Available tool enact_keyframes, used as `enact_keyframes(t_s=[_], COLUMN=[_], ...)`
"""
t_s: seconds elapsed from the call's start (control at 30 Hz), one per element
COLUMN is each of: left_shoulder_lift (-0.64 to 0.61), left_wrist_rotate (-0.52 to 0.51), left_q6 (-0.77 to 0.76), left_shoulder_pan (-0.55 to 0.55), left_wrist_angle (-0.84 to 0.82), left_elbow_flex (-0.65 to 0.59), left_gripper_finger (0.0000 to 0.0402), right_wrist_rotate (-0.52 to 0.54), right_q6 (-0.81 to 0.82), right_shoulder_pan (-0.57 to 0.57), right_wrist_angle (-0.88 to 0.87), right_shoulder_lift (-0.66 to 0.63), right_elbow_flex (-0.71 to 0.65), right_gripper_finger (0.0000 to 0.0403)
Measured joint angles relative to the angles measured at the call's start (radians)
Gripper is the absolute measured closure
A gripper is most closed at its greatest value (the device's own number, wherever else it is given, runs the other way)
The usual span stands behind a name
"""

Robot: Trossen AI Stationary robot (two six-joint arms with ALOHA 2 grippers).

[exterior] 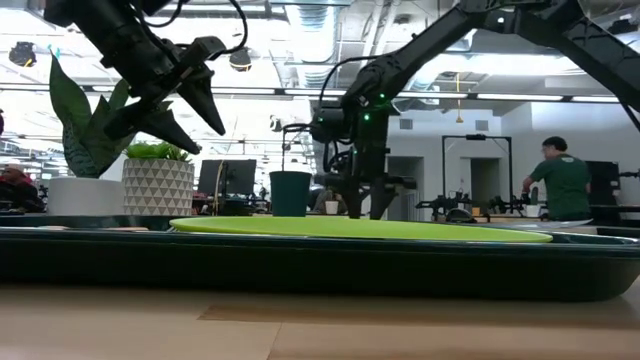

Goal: Pick and place plate/cup/fork/spoon on tray
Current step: Put the orange spoon on the black tray to the left of the green plate

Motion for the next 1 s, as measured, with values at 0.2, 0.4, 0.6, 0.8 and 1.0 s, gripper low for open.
enact_keyframes(t_s=[0.2, 0.4, 0.6, 0.8, 1.0], left_shoulder_lift=[0.000, 0.000, 0.000, 0.000, 0.000], left_wrist_rotate=[0.006, 0.005, 0.005, 0.005, -0.001], left_q6=[0.000, 0.000, 0.000, 0.001, 0.001], left_shoulder_pan=[0.010, 0.010, 0.010, 0.010, 0.010], left_wrist_angle=[0.000, 0.000, 0.000, 0.000, 0.001], left_elbow_flex=[0.000, 0.000, 0.000, 0.000, 0.000], left_gripper_finger=[0.0182, 0.0182, 0.0182, 0.0182, 0.0182], right_wrist_rotate=[-0.004, -0.001, -0.006, -0.025, -0.052], right_q6=[0.004, 0.008, 0.007, 0.011, 0.014], right_shoulder_pan=[0.009, 0.009, 0.019, 0.020, 0.031], right_wrist_angle=[0.029, 0.022, 0.024, -0.021, -0.070], right_shoulder_lift=[-0.006, -0.005, -0.005, -0.019, -0.073], right_elbow_flex=[-0.045, -0.047, -0.047, -0.049, -0.053], right_gripper_finger=[0.0236, 0.0330, 0.0384, 0.0386, 0.0396])
